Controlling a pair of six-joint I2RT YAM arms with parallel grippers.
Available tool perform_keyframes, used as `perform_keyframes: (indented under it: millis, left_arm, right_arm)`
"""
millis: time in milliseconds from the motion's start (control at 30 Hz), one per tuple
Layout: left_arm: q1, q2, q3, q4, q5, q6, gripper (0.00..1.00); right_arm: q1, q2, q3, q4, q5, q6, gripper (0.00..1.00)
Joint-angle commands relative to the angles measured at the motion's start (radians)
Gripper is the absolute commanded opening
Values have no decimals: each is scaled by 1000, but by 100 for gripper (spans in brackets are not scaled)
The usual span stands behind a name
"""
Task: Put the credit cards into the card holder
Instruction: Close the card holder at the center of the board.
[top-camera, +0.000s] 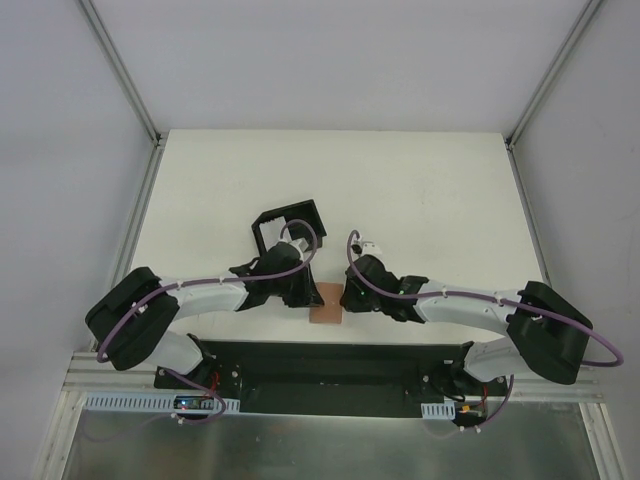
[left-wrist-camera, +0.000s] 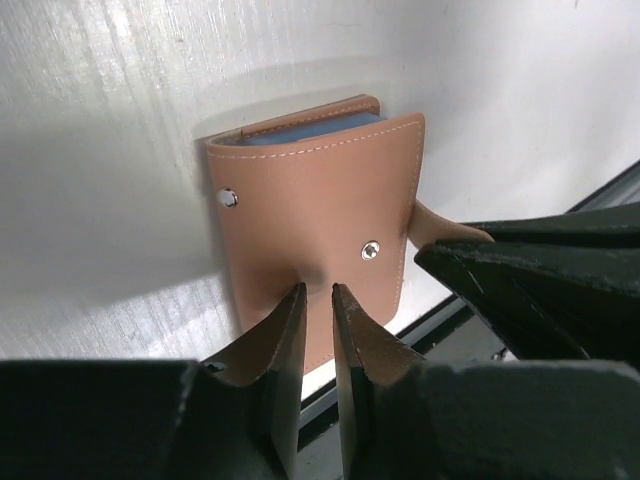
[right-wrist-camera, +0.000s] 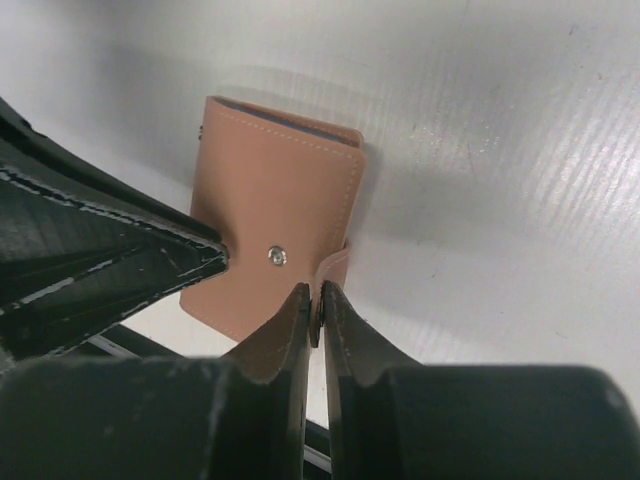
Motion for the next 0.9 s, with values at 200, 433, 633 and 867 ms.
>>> perform_keyframes:
  millis: [200, 433, 633, 867]
  left_arm:
    - [-32, 29, 49, -119, -98, 46, 20]
    - [-33, -60, 25, -148, -136, 81, 35]
    - [-33, -137, -26, -177, -170, 89, 46]
    - [-33, -114, -26, -180, -187, 97, 53]
  right_arm:
    - [8, 95, 128, 12, -102, -27, 18]
    - [0, 183, 169, -47, -127, -15, 26]
    - [-26, 157, 135, -45, -127, -1, 33]
    - [-32, 146, 119, 28, -194, 2, 34]
